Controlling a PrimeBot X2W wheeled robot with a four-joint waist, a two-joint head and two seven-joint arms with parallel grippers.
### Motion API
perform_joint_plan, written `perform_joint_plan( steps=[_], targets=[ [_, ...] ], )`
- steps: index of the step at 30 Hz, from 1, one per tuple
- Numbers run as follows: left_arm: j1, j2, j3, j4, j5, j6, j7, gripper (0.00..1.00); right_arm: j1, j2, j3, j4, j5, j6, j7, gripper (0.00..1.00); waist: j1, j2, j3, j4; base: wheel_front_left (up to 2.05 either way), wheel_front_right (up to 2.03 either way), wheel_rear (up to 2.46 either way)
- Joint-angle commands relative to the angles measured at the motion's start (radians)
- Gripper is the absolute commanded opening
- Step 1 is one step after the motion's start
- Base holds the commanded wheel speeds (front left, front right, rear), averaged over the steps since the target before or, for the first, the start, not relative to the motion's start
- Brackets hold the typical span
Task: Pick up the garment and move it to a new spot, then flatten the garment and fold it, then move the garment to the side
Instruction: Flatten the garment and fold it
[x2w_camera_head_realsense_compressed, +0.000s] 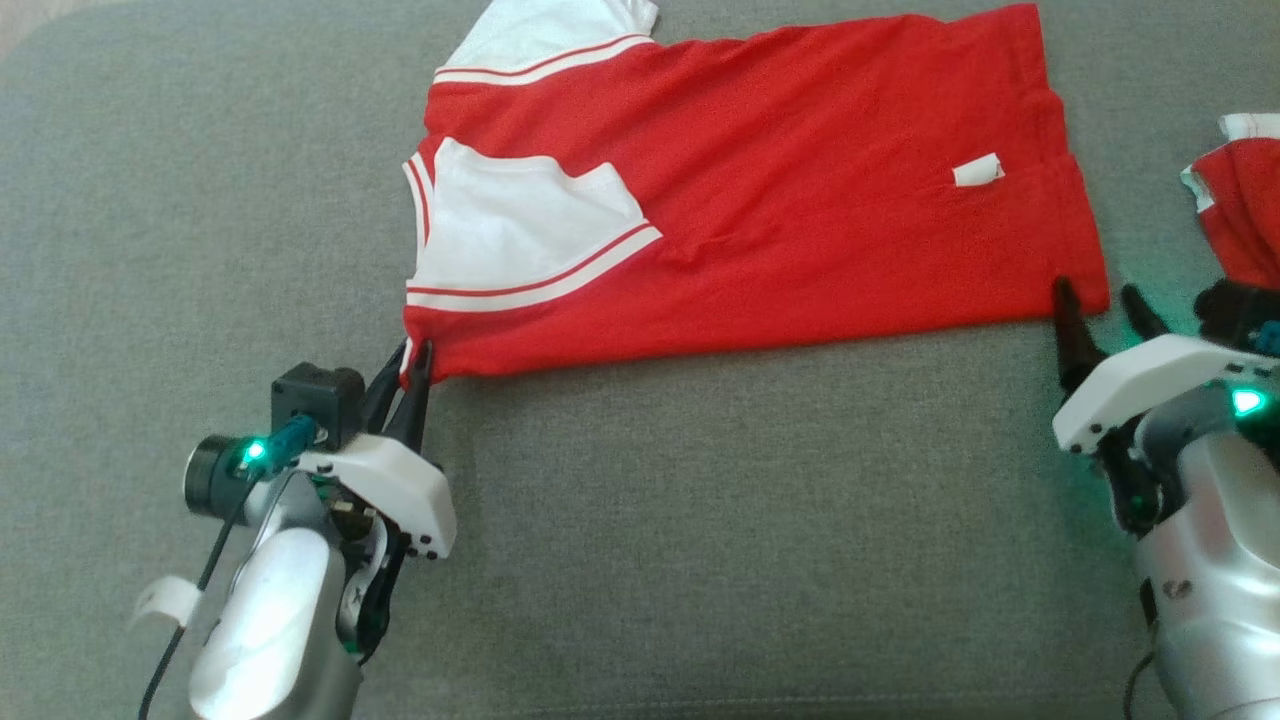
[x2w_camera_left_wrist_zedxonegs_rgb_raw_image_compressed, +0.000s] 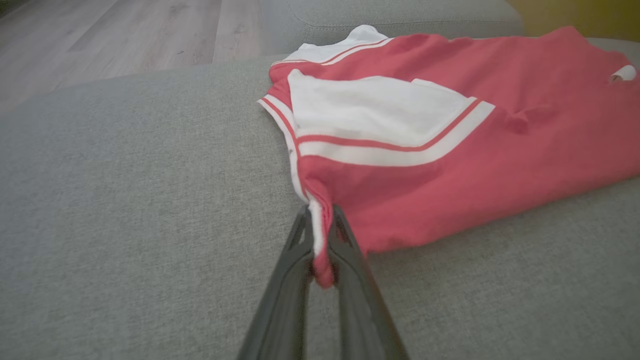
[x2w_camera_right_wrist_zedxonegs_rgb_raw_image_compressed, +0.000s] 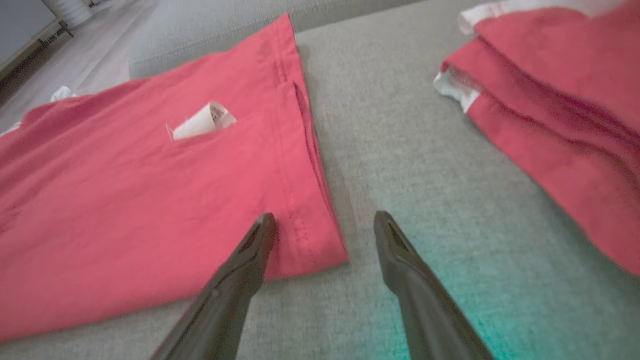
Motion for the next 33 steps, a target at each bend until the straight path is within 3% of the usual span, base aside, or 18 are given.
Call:
perform_joint_plan(
  steps=[1,2,3,4,12,20,26,33],
  targets=[
    [-0.029,0.034,0.034,-0.028,-0.003,0.001,-0.005,0.00,-0.018,-0.012,0.034,-0.004,0.011,-0.001,-0.001,0.95,0.0000,0.0000,-0.006,0.004,0.00,0.00,0.00],
    [-0.028,0.034,0.032,-0.025,-0.004,0.001,-0.006,0.00,-0.020,-0.012,0.041,0.011,0.017,-0.001,0.003,0.66,0.0000,0.0000,-0.010,0.006,0.00,0.00,0.00],
    [-0.027,0.034,0.031,-0.022,-0.005,0.001,-0.007,0.00,-0.023,-0.013,0.045,0.026,0.022,-0.001,0.007,0.46,0.0000,0.0000,-0.013,0.007,0.00,0.00,0.00],
    [-0.026,0.035,0.030,-0.020,-0.006,0.001,-0.008,0.00,-0.025,-0.015,0.050,0.039,0.026,-0.001,0.009,0.00,0.0000,0.0000,-0.017,0.010,0.00,0.00,0.00],
    [0.000,0.039,0.014,-0.006,-0.017,-0.013,-0.043,0.00,0.017,-0.055,0.066,0.078,0.066,-0.001,-0.030,0.00,0.0000,0.0000,-0.078,0.023,0.00,0.00,0.00],
    [0.107,0.029,-0.010,-0.021,-0.050,-0.032,-0.048,0.00,0.188,-0.096,0.051,-0.024,0.120,-0.001,-0.057,0.00,0.0000,0.0000,-0.134,0.035,0.00,0.00,0.00],
    [0.190,0.032,-0.031,-0.039,-0.059,-0.035,-0.047,0.00,0.368,-0.085,0.000,-0.185,0.116,-0.001,-0.031,0.00,0.0000,0.0000,-0.142,0.037,0.00,0.00,0.00],
    [0.234,0.052,-0.050,-0.060,-0.044,-0.022,-0.041,0.00,0.545,-0.017,-0.103,-0.403,0.063,-0.001,0.063,0.00,0.0000,0.0000,-0.147,0.040,0.00,0.00,0.00]
  ],
)
